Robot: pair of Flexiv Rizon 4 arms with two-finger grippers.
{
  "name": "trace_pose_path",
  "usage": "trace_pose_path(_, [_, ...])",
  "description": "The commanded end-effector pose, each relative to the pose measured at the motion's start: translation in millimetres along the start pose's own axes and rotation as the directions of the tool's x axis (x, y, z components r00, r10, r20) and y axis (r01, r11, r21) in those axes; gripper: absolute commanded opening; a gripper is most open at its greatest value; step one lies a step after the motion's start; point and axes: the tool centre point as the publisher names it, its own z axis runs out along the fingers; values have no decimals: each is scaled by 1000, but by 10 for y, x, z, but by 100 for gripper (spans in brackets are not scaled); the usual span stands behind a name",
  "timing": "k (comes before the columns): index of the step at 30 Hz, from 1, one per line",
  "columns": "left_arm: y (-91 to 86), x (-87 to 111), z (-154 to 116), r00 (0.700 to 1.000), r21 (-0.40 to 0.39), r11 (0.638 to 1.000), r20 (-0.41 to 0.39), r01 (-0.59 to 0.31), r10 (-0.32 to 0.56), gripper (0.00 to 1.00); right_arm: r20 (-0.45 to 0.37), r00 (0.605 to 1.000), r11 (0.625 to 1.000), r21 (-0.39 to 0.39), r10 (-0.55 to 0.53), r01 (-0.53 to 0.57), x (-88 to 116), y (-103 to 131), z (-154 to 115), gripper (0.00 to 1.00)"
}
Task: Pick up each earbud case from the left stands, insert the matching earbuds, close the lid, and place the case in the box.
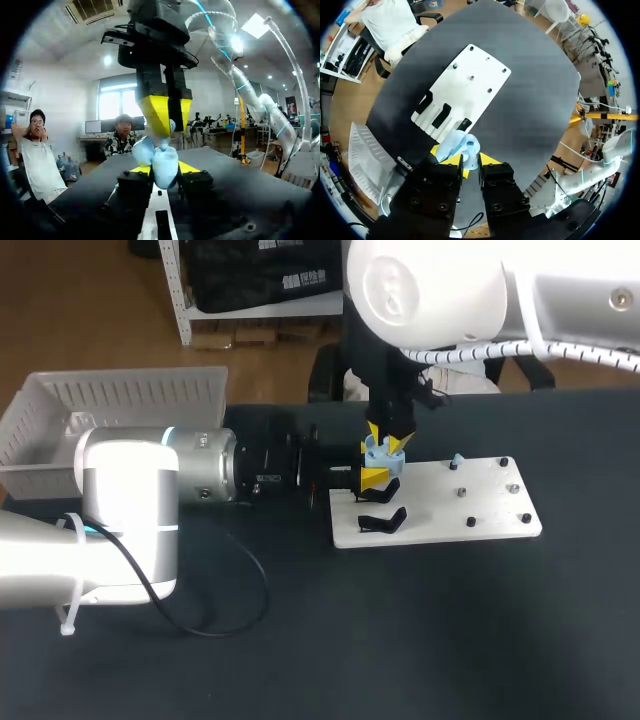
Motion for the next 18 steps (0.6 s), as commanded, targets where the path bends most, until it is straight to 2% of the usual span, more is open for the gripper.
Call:
trace_pose_path(1, [0, 16, 3, 1000, -2, 1000, 6, -4, 4, 0, 3, 1000, 1000, 3, 2, -2, -2, 4, 9, 0])
trace_pose_path(18, [0, 16, 3, 1000, -2, 1000, 6, -4, 4, 0, 13, 1000, 1000, 25, 5, -6, -46, 10, 68, 0])
